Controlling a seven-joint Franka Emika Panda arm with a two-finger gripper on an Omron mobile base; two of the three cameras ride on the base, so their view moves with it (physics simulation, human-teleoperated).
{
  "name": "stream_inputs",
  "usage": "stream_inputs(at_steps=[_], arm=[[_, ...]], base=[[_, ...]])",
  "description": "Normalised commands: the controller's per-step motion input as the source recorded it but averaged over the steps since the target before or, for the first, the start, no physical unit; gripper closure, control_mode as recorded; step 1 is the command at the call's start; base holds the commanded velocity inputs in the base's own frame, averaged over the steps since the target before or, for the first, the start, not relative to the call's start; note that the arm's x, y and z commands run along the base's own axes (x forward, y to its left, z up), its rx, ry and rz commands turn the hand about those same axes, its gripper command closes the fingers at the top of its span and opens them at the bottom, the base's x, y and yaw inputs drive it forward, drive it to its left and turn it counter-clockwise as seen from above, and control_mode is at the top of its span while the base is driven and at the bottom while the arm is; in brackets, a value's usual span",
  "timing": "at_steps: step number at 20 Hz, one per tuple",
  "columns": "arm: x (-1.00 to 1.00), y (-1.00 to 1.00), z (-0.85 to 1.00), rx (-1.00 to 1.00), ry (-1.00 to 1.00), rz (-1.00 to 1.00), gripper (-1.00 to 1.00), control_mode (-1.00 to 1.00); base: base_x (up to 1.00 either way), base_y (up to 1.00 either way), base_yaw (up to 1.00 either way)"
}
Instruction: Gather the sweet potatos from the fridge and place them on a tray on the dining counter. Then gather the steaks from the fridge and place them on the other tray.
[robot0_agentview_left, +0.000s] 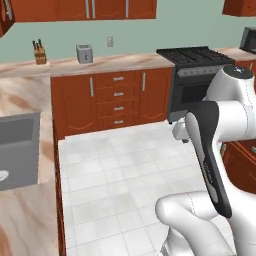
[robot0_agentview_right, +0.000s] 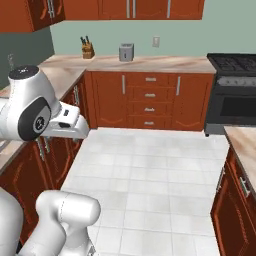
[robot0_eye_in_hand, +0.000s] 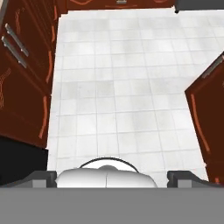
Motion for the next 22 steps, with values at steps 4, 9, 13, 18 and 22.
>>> stream_inputs(at_steps=[4, 9, 13, 18, 22], arm=[[0.00, 0.00, 0.00, 0.00, 0.00, 0.00, -1.00, 1.00], [0.00, 0.00, 0.00, 0.00, 0.00, 0.00, -1.00, 1.00], [0.00, 0.00, 0.00, 0.00, 0.00, 0.00, -1.00, 1.00], [0.00, 0.00, 0.00, 0.00, 0.00, 0.00, -1.00, 1.00], [0.00, 0.00, 0.00, 0.00, 0.00, 0.00, -1.00, 1.00]], base=[[1.00, 0.25, -0.05], [0.85, 0.30, -0.08], [0.79, 0.44, -0.11], [0.39, 0.85, -0.34], [0.83, 0.09, -0.11]])
